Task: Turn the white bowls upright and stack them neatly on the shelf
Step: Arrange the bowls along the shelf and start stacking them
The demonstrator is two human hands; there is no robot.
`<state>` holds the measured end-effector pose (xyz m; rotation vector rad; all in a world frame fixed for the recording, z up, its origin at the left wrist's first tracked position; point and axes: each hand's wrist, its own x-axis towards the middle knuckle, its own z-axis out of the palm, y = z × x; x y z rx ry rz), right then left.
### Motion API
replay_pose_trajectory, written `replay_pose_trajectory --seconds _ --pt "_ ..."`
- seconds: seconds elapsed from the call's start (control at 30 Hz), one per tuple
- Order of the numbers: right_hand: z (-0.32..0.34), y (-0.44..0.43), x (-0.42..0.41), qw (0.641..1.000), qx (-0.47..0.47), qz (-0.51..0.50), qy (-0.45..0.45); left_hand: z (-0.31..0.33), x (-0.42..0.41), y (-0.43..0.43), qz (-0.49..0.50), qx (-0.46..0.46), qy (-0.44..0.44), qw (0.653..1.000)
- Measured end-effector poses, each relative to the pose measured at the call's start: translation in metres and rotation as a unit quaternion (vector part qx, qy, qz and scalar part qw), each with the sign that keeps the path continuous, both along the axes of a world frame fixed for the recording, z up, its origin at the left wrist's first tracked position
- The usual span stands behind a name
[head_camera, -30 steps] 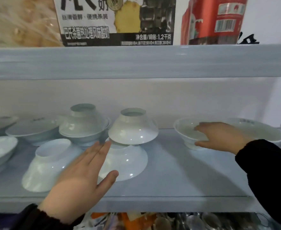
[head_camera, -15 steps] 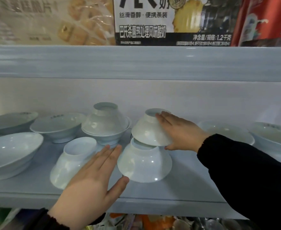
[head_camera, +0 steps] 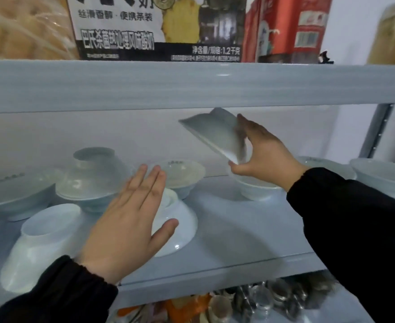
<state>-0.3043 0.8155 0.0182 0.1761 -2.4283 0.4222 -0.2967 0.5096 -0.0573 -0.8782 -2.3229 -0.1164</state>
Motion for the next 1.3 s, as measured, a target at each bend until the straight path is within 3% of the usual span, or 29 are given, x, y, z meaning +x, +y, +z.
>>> replay_pose_trajectory --seconds 0.1,0.17,0.27,0.33,0.4,0.53,0.8,1.3 --pt "0.004 0.040 0.026 0.982 -0.190 0.015 -0.004 0.011 -0.009 0.038 -0.034 -0.020 0.014 0.999" --pt "0.004 0.070 0.038 0.944 -0.330 0.006 -0.011 0.015 -0.014 0.063 -0.052 -0.026 0.023 0.998" --pt "0.001 0.117 0.060 0.816 -0.577 0.030 -0.008 0.017 -0.017 0.103 -0.092 -0.020 0.017 0.995" --pt "-0.007 0.147 0.073 0.727 -0.687 0.023 -0.001 0.014 -0.017 0.125 -0.113 -0.021 0.013 0.993" --pt "-0.019 0.174 0.088 0.689 -0.725 -0.011 -0.001 0.010 -0.015 0.146 -0.126 -0.025 0.012 0.992" --pt "-0.048 0.216 0.108 0.706 -0.700 -0.090 -0.065 0.002 -0.011 0.176 -0.144 -0.035 0.005 0.989" --pt "-0.094 0.246 0.119 0.713 -0.667 -0.126 -0.176 -0.007 -0.012 0.201 -0.141 -0.058 0.006 0.988" --pt "-0.099 0.246 0.098 0.721 -0.644 -0.143 -0.214 -0.013 -0.011 0.185 -0.124 -0.034 -0.015 0.992"
